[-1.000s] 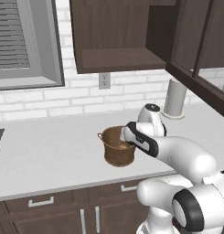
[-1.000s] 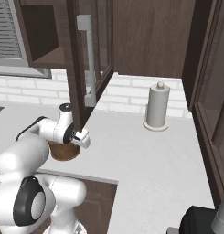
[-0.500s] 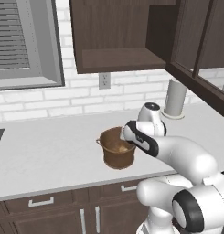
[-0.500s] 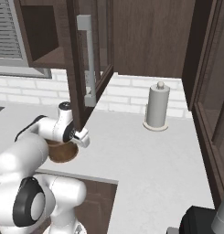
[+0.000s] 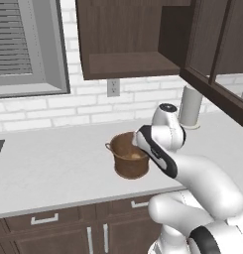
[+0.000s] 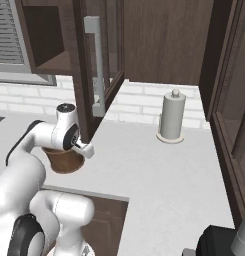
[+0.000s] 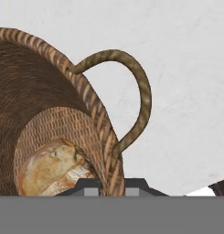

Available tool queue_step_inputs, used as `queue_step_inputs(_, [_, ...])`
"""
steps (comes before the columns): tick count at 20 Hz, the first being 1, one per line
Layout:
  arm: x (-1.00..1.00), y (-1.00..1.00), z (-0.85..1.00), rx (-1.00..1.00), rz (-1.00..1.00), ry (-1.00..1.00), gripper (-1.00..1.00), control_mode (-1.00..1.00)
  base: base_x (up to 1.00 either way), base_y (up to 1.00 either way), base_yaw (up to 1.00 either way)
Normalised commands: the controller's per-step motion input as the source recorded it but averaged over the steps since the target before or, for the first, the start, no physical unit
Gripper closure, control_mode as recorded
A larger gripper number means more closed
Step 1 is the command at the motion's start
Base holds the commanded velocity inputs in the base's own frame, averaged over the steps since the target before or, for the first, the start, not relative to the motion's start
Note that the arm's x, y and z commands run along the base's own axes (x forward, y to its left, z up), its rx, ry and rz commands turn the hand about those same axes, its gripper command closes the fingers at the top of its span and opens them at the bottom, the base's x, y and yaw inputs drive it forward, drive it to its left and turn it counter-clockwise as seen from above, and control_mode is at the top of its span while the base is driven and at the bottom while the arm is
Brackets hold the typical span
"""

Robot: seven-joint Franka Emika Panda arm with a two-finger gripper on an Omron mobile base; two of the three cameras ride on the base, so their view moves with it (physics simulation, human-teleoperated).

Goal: Open the cabinet, pick up the bread from the cabinet and place it in the basket. Then move the basket to the dining counter.

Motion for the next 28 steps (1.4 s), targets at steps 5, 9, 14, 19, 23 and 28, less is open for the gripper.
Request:
queue_step_inputs(5, [-0.24,0.0,0.65,0.0,-0.15,0.0,1.0,-1.0,0.0,0.0,0.0])
queue_step_inputs(9, [-0.25,-0.01,0.71,0.03,-0.14,0.0,1.0,-1.0,0.0,0.0,0.0])
queue_step_inputs(14, [-0.28,-0.15,0.47,0.09,-0.09,0.0,1.0,-1.0,0.0,0.0,0.0])
queue_step_inputs(19, [-0.29,-0.09,0.38,0.09,-0.11,0.06,1.0,-1.0,0.0,0.0,0.0])
queue_step_inputs(23, [-0.38,-0.17,0.13,0.1,-0.12,0.05,1.0,-1.0,0.0,0.0,0.0])
queue_step_inputs(28, [-0.19,0.06,0.08,-0.02,-0.22,0.0,1.0,-1.0,0.0,0.0,0.0])
